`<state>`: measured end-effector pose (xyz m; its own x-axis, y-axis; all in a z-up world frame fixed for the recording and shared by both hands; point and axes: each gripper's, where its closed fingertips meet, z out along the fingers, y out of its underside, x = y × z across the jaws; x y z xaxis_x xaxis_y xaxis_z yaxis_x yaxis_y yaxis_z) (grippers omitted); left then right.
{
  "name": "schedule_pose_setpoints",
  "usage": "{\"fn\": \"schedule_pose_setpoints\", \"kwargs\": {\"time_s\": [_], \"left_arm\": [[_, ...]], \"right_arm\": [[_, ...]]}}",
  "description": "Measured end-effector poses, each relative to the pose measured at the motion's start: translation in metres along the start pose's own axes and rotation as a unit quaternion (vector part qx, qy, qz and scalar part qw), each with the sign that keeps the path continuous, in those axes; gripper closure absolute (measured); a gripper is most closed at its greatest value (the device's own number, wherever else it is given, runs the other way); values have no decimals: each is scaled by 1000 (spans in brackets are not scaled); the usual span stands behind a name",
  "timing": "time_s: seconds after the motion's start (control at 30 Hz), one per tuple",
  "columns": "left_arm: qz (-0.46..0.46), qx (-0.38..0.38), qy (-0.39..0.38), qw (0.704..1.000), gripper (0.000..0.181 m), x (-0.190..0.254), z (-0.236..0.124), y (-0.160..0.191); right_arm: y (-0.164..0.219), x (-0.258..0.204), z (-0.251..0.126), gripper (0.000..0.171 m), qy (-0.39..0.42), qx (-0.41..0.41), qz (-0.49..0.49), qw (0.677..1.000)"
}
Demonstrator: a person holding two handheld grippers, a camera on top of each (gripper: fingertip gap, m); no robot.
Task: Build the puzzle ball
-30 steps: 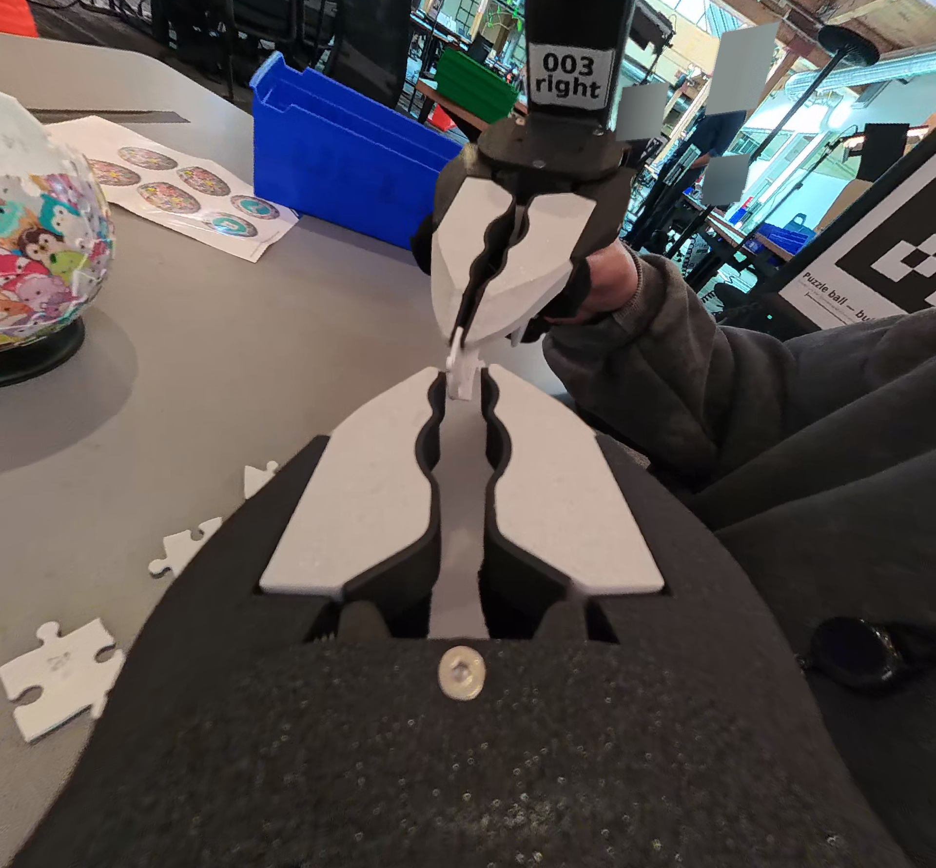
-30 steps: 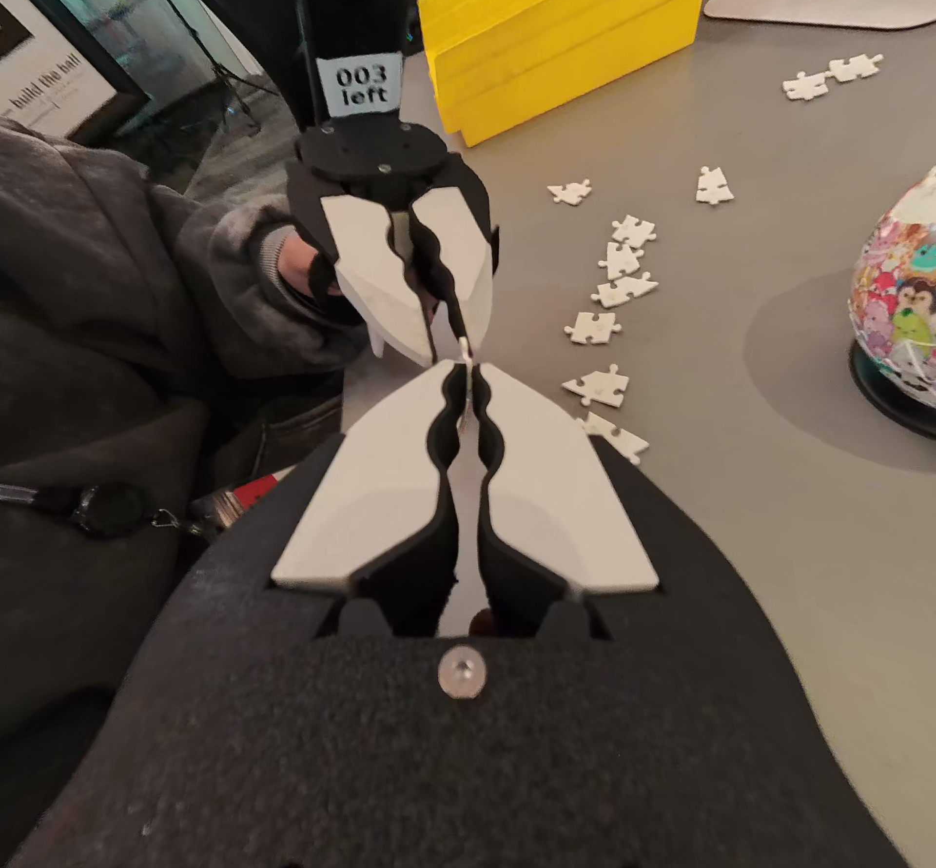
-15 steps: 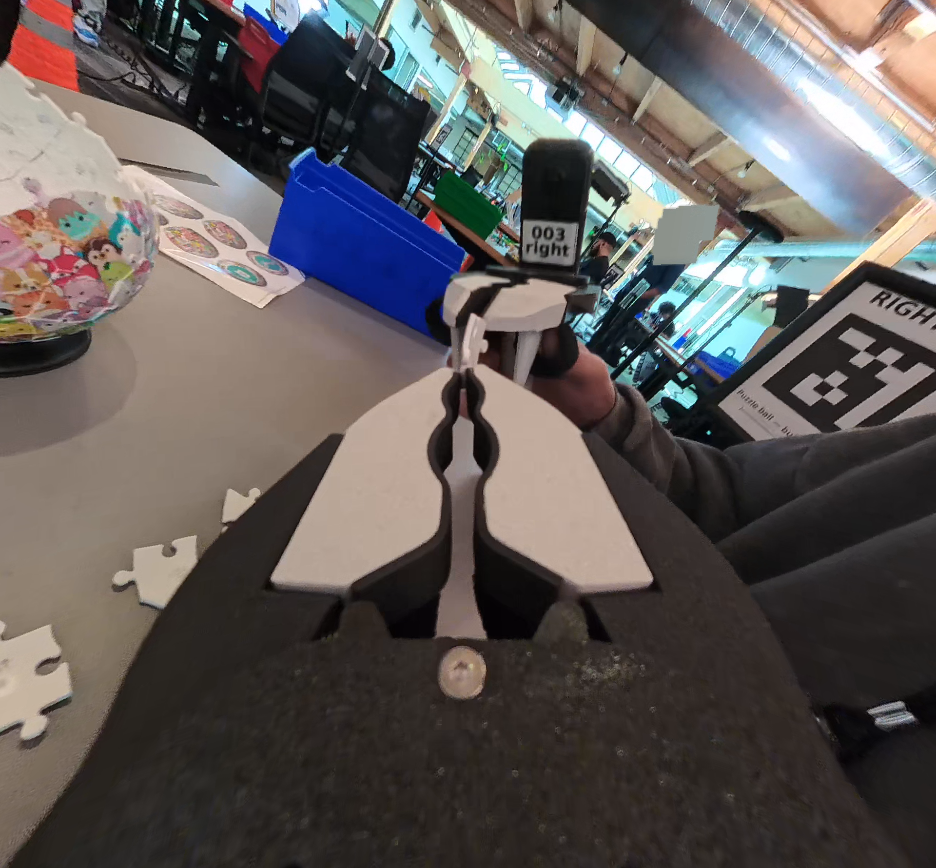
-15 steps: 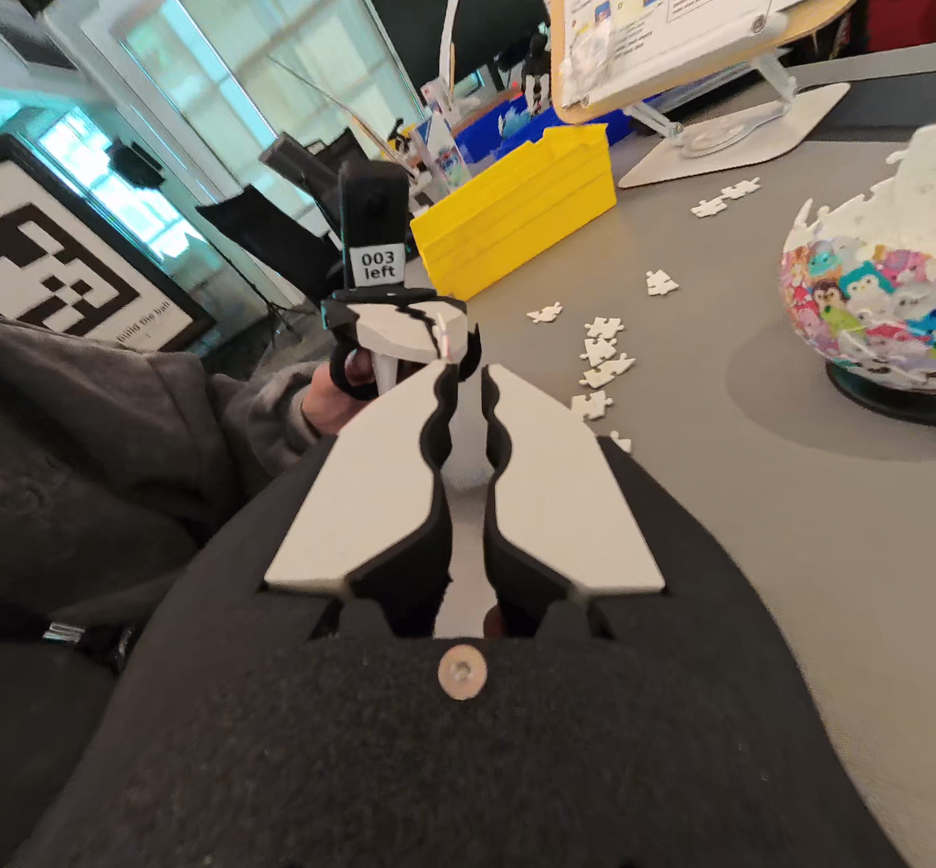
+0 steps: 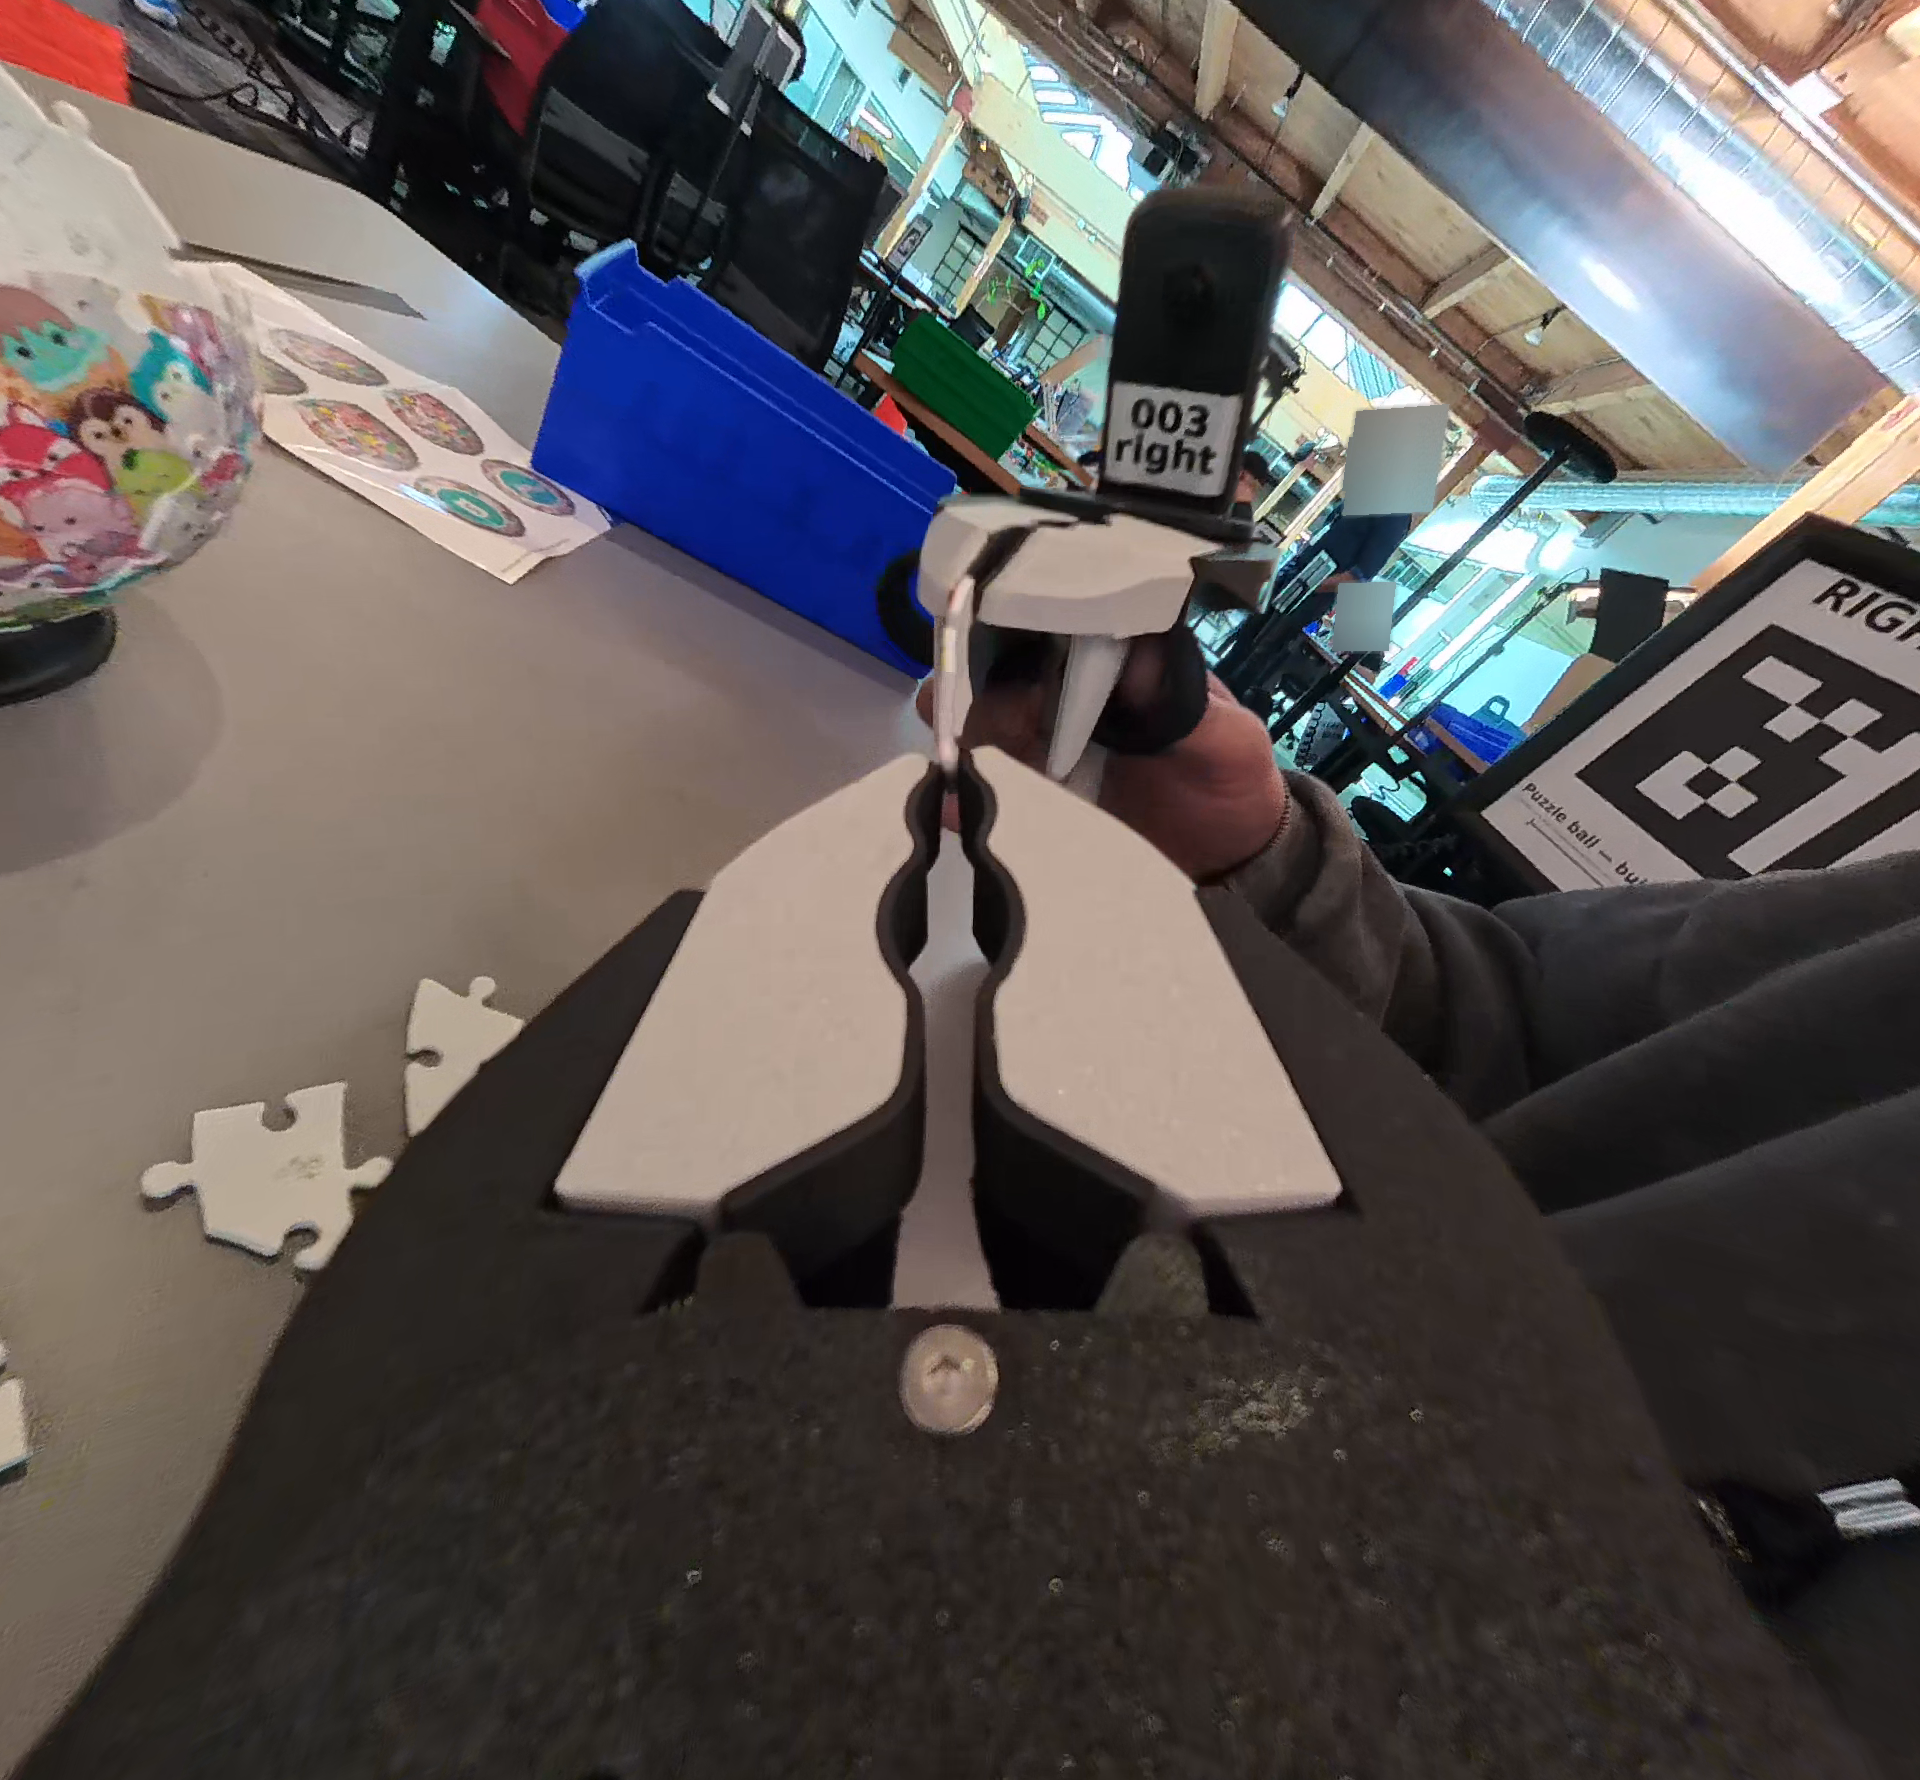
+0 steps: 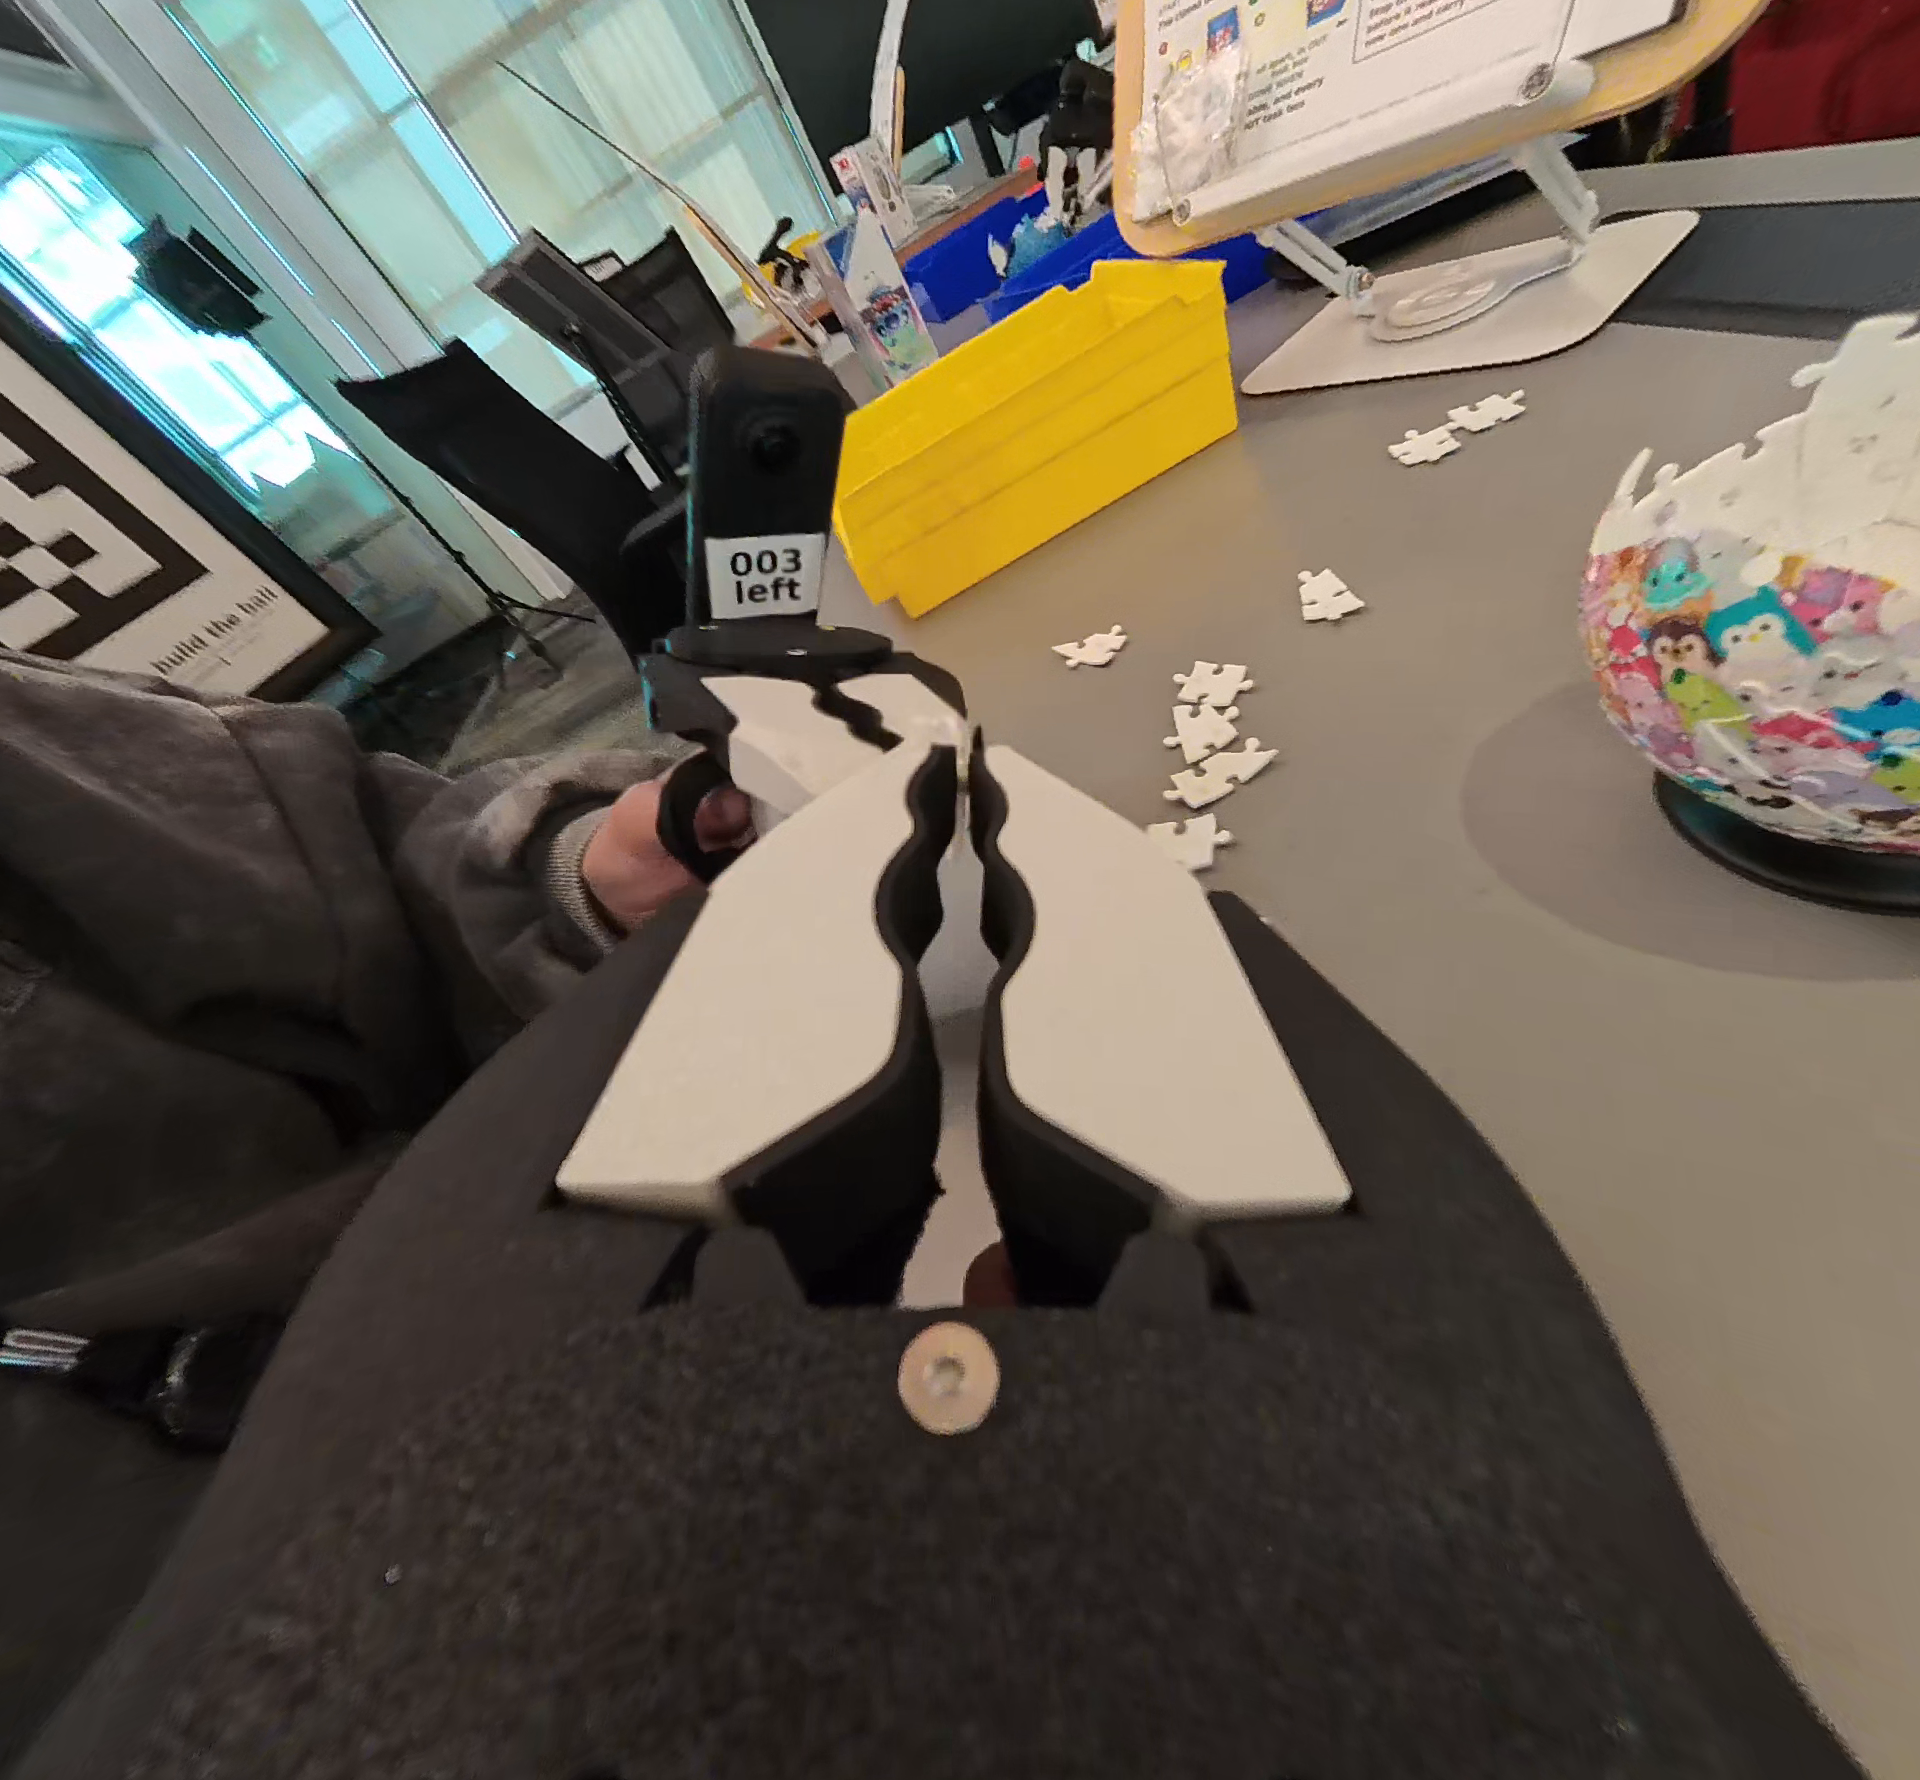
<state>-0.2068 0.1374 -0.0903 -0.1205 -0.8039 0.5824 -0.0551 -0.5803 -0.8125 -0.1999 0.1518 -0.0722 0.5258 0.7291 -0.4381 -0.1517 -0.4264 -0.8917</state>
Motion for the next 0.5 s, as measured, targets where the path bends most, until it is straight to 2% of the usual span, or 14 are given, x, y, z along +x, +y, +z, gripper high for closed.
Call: {"fn": "schedule_pose_setpoints", "kwargs": {"time_s": [0.13, 0.23, 0.47, 0.5], "left_arm": [[-4, 4, 5, 1000, 178, -1, -3, -2], [13, 13, -9, 1000, 163, -7, -11, -11], [48, -13, -4, 999, 161, 0, -5, -4], [50, -18, -2, 999, 168, 2, -4, -1]], "right_arm": [[1, -1, -1, 169, 21, -29, -42, 998], [1, 4, -7, 169, 42, -58, -67, 995], [14, -7, 2, 169, 33, -114, -102, 988], [14, -9, 4, 169, 29, -113, -103, 988]]}}
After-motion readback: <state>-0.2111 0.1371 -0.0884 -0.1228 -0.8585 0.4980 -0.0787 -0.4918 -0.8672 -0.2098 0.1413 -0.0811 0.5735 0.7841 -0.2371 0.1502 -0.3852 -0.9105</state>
